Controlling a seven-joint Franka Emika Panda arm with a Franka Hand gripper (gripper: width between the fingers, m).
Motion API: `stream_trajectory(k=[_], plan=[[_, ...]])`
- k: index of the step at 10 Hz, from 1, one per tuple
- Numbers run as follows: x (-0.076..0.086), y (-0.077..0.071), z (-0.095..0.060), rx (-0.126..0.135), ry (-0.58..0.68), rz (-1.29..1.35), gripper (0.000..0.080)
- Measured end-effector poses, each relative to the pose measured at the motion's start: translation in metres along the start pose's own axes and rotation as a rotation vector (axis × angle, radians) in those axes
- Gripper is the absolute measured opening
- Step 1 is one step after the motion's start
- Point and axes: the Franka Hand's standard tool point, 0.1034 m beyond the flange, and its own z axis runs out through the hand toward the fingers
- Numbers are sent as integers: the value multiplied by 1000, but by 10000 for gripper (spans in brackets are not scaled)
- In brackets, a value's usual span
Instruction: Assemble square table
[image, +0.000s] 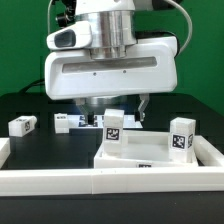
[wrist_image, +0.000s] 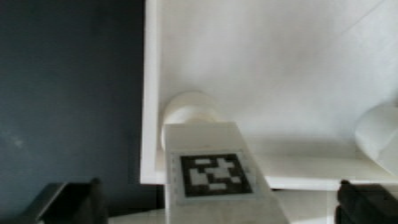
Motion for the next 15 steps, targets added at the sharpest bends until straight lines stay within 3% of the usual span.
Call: stream_trajectory(k=[6, 7, 8, 9, 10, 13, 15], plan=[[9, 4, -3, -3, 16, -3, 649], [9, 5, -4, -3, 17, -6, 511], [9, 5, -4, -3, 17, -6, 511], [9, 5, -3, -3, 17, -6, 371], [9, 5, -3, -3, 17, 0, 288], [9, 5, -3, -2, 17, 58, 288], [9, 3, -3, 5, 35, 292, 288]])
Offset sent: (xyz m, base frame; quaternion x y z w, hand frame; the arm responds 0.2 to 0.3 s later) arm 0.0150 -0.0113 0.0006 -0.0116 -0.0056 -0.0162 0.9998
